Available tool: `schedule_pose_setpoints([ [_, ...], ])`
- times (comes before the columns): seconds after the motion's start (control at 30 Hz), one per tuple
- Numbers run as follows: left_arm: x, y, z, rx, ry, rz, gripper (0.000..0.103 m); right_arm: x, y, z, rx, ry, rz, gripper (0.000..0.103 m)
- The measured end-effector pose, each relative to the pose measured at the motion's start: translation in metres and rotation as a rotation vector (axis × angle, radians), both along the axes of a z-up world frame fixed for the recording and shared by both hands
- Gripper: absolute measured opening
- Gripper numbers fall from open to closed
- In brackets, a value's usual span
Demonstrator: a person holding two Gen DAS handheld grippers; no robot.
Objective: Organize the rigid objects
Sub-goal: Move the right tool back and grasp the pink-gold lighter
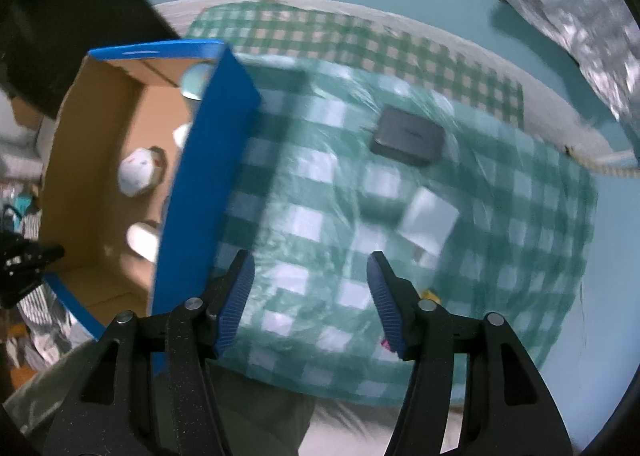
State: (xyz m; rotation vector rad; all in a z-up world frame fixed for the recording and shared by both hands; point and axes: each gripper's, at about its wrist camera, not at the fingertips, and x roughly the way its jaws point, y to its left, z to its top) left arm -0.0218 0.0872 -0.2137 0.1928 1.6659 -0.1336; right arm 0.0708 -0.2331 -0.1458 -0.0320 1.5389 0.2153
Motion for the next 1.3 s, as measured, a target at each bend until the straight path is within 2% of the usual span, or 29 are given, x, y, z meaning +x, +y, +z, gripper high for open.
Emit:
schedule_pose_setpoints([
  [0.37,0.002,0.000,0.000,-0.001,0.001,0.004,0.011,-0.036,-0.087,-0.050,-0.011,0.100,-0.248,0.063],
  [0.73,0.002,-0.003,0.000,0.002,0.005,-0.002,0.011,-0.052,-0.121,-0.100,0.015,0.155,-0.425,0.062],
  [0.93,0.003,-0.002,0.001,0.001,0.005,0.004,0.011,-0.054,-0.128,-0.124,-0.003,0.207,-0.466,0.049],
  [1.03,0.004,-0.001,0.001,0.002,0.004,0.006,0.011,-0.050,-0.128,-0.121,-0.014,0.197,-0.464,0.047],
  [1.1,0.004,-0.001,0.001,0.003,0.004,0.006,0.011,-0.048,-0.127,-0.118,-0.038,0.200,-0.462,0.042],
  [1.17,0.003,-0.001,0.000,0.001,0.004,0.009,0.011,-0.045,-0.123,-0.116,-0.071,0.197,-0.466,0.029],
  [1.23,0.003,-0.001,0.001,0.001,0.003,0.012,0.011,-0.043,-0.121,-0.114,-0.083,0.192,-0.476,0.024],
  [1.3,0.003,-0.001,0.001,0.002,0.002,0.013,0.011,-0.042,-0.121,-0.111,-0.085,0.189,-0.485,0.023],
])
